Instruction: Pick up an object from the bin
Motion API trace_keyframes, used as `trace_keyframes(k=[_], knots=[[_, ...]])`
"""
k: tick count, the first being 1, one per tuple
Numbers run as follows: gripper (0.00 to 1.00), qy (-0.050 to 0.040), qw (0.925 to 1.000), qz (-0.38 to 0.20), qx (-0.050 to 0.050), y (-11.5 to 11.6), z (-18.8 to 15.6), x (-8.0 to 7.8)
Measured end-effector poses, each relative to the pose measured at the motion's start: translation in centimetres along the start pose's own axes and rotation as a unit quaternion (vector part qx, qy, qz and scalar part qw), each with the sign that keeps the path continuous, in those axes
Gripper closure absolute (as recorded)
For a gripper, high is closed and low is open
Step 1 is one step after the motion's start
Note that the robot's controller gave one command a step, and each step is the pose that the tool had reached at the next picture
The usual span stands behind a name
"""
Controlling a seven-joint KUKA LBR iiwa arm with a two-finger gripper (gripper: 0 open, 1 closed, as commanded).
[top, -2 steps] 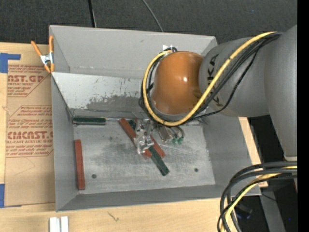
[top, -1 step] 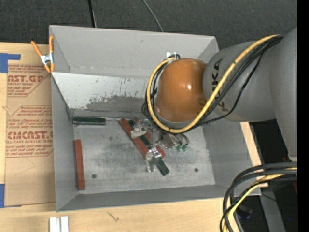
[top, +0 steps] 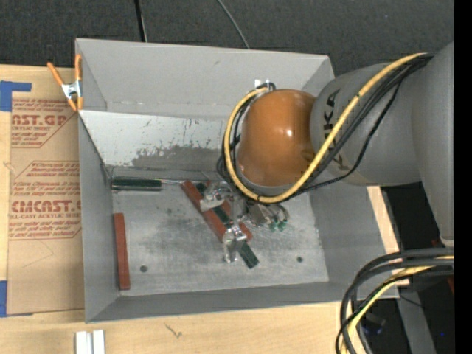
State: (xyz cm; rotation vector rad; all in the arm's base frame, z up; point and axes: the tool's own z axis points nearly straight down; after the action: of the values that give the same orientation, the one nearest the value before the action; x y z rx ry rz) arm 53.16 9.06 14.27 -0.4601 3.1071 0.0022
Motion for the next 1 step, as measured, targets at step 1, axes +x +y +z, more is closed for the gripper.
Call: trace_keyframes(k=[1], knots=[[1.0, -0.0175, 0.9927, 0.119, 0.0, -5.78, 6.12, 2.73]])
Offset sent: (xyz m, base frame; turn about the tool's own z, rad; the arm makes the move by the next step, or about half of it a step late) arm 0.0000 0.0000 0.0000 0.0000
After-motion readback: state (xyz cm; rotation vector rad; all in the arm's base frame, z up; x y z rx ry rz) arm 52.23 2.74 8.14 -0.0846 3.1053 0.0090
